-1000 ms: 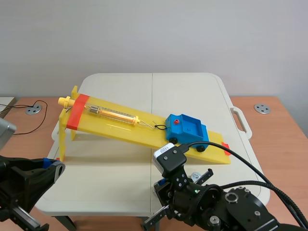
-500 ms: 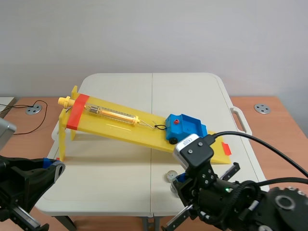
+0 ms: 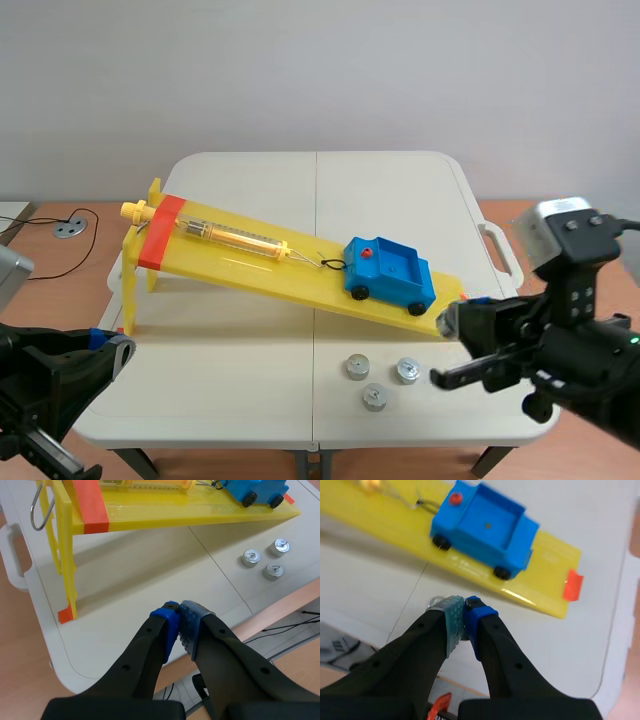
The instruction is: Place the four metal weights on the blue cart on the ramp.
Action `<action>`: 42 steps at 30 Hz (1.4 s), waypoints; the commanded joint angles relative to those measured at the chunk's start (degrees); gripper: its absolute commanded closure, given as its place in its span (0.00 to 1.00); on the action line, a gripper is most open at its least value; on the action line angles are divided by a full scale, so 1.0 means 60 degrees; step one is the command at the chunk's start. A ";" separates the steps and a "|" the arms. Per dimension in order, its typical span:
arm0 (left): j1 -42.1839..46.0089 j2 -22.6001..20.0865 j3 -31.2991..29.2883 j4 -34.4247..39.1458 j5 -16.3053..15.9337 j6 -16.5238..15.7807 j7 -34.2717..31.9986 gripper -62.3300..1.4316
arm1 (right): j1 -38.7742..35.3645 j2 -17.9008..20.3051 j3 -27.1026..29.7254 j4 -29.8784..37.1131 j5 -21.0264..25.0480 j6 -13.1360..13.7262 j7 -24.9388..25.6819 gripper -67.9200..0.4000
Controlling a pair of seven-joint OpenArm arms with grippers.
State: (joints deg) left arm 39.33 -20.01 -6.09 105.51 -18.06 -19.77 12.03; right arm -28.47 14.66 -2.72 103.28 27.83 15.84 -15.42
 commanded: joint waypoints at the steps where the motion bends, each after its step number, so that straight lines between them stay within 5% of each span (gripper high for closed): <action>1: -0.0055 0.0047 -0.0142 0.0670 -0.0532 -0.0244 -0.0958 0.93 | 0.0484 -0.0295 0.0707 0.1118 0.1402 0.0127 0.0823 0.99; 7: -0.0055 0.0047 -0.0142 0.0670 -0.0532 -0.0244 -0.0958 0.93 | 0.1107 -0.1082 0.2007 0.1126 0.2681 0.0448 0.0069 0.99; 19: -0.0055 0.0047 -0.0142 0.0670 -0.0532 -0.0244 -0.0958 0.93 | 0.3231 -0.1887 0.2007 -0.0466 0.2652 0.0444 -0.0215 0.99; 42: -0.0055 0.0047 -0.0142 0.0670 -0.0532 -0.0244 -0.0954 0.93 | 0.6080 -0.2164 0.0871 -0.4069 0.2455 0.0831 -0.0310 0.99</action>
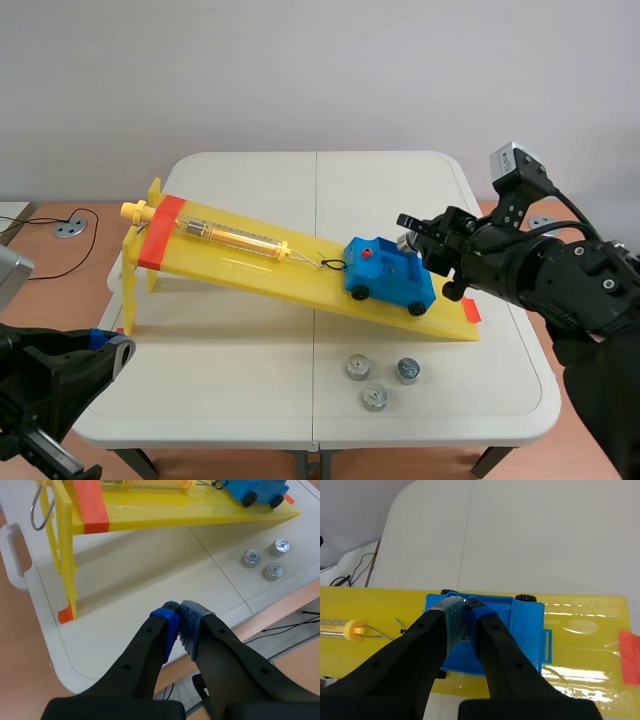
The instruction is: Place the four metal weights on the blue cart on the ramp.
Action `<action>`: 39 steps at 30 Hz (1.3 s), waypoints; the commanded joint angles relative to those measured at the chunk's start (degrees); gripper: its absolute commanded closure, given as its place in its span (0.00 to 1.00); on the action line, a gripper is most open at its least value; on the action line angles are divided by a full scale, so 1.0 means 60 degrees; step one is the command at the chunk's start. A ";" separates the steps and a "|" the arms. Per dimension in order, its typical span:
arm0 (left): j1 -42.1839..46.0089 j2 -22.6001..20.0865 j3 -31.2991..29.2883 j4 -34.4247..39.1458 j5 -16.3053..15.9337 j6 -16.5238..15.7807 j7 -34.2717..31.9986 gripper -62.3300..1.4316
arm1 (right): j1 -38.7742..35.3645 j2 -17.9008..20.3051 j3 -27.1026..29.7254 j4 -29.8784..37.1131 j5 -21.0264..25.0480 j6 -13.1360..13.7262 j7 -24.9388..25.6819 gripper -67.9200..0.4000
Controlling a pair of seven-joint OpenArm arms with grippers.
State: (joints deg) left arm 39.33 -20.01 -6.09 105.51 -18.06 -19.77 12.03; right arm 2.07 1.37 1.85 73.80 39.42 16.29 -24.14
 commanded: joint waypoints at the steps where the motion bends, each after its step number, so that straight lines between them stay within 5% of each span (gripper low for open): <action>1: -0.0055 0.0047 -0.0142 0.0670 -0.0532 -0.0244 -0.0954 0.93 | 0.1035 0.0004 0.0109 0.0761 0.0463 0.0754 0.1147 0.99; 26: -0.0055 0.0047 -0.0142 0.0670 -0.0532 -0.0244 -0.0958 0.93 | 0.1902 -0.0339 0.0055 -0.0492 -0.0579 0.0423 0.1767 0.98; 33: -0.0055 0.0047 -0.0142 0.0670 -0.0532 -0.0244 -0.0954 0.93 | 0.1902 -0.0335 0.0073 -0.0488 -0.0579 0.0441 0.2011 0.79; 39: -0.0055 0.0047 -0.0142 0.0670 -0.0532 -0.0244 -0.0954 0.93 | 0.1876 -0.0310 0.0594 -0.0208 -0.0572 0.1413 0.1891 0.69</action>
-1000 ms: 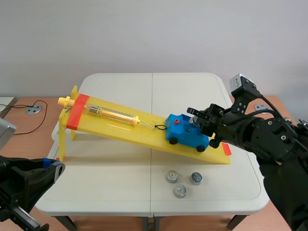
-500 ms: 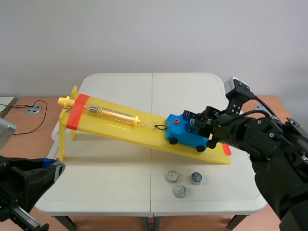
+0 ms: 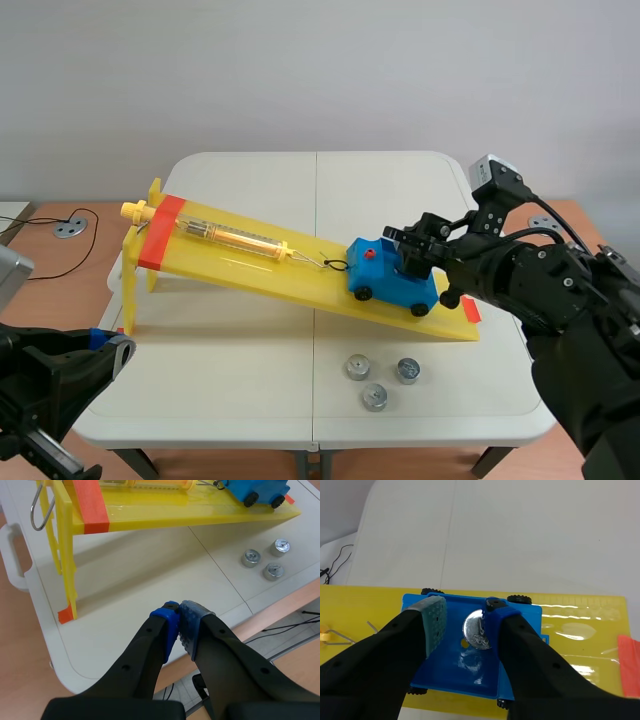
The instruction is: Place the four metal weights on the blue cart on the ramp.
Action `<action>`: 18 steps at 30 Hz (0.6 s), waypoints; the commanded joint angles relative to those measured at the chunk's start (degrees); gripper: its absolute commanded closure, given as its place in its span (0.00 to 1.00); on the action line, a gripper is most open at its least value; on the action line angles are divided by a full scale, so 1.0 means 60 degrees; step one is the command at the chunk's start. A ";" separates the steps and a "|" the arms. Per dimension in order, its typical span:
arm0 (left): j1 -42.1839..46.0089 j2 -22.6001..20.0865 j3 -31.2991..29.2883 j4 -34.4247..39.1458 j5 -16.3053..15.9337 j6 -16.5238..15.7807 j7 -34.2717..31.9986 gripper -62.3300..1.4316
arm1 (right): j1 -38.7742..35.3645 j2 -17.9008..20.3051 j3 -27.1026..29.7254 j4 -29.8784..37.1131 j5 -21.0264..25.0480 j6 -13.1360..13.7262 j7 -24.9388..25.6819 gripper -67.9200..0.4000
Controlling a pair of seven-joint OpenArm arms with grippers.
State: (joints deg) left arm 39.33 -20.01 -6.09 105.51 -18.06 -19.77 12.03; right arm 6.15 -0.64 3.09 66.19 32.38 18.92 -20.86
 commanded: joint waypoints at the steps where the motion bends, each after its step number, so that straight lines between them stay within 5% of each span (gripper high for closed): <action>1: -0.0055 0.0047 -0.0142 0.0670 -0.0532 -0.0244 -0.0954 0.93 | 0.1158 0.0047 0.0506 0.1206 0.0601 0.1147 0.1246 0.69; 13: -0.0055 0.0047 -0.0142 0.0670 -0.0528 -0.0244 -0.0914 0.93 | -0.0765 0.1719 0.0794 0.4051 0.0747 0.2543 0.0430 0.69; 18: -0.0055 0.0047 -0.0142 0.0670 -0.0528 -0.0244 -0.0918 0.93 | -0.2014 0.2652 0.0798 0.5162 0.0925 0.2616 0.0270 0.69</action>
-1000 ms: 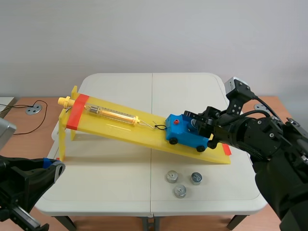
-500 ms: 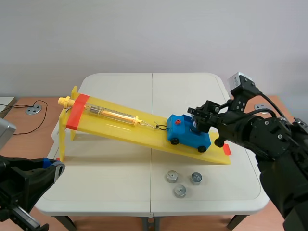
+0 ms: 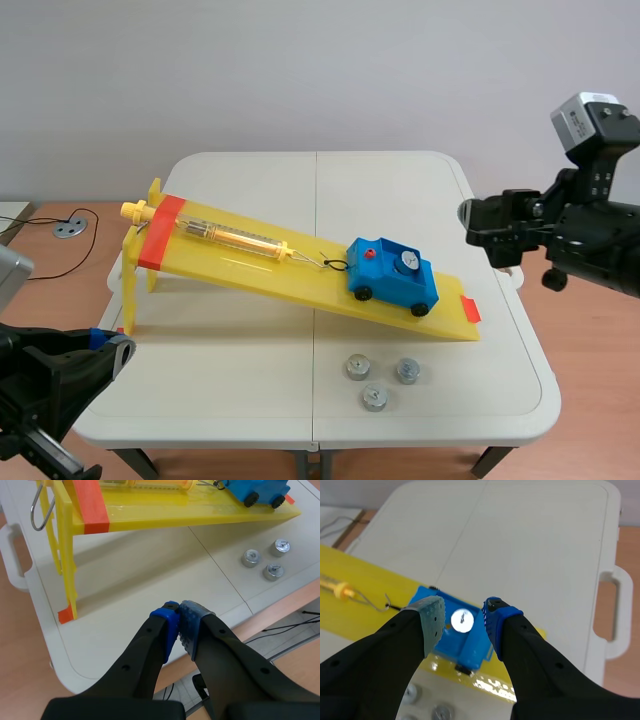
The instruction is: Place the four metal weights on the blue cart on the ramp.
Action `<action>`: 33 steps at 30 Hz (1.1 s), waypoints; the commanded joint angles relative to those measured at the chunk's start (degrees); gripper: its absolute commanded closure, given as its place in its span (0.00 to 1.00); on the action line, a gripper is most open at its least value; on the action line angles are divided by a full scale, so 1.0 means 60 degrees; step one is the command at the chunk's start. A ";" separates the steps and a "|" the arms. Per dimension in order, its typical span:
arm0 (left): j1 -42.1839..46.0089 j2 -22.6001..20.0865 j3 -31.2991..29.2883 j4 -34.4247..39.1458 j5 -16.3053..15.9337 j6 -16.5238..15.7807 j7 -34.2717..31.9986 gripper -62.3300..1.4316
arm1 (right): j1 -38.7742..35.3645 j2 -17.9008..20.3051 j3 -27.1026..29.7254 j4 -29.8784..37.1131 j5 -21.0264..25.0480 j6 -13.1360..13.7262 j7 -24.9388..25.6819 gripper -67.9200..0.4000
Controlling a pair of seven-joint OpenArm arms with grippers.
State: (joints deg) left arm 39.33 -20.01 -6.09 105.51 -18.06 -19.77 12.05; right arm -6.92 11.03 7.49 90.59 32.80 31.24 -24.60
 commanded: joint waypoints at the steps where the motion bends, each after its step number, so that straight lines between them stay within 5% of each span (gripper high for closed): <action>1: -0.0055 0.0047 -0.0142 0.0670 -0.0528 -0.0244 -0.0922 0.93 | -0.0091 0.0863 0.0066 0.1300 0.0856 0.0561 0.0856 0.69; 9: -0.0058 0.0047 -0.0142 0.0670 -0.0528 -0.0244 -0.0925 0.93 | -0.1869 0.1286 0.0040 0.2186 0.0754 0.0991 0.0579 0.69; 13: -0.0062 0.0047 -0.0142 0.0670 -0.0528 -0.0244 -0.0925 0.93 | -0.2127 0.1282 -0.0375 0.2164 -0.0321 0.0980 0.0590 0.69; 20: -0.0080 0.0047 -0.0142 0.0670 -0.0532 -0.0248 -0.0925 0.93 | -0.2007 0.1184 -0.1610 0.1978 -0.2135 0.0721 0.1504 0.69; 33: -0.0084 0.0051 -0.0142 0.0670 -0.0532 -0.0248 -0.0929 0.93 | -0.0918 0.0539 -0.2874 0.0066 -0.3428 0.0328 0.2379 0.69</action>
State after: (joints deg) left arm 39.33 -20.01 -6.09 105.51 -18.06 -19.77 12.05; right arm -17.06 14.59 -10.81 88.86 10.07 33.47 -17.89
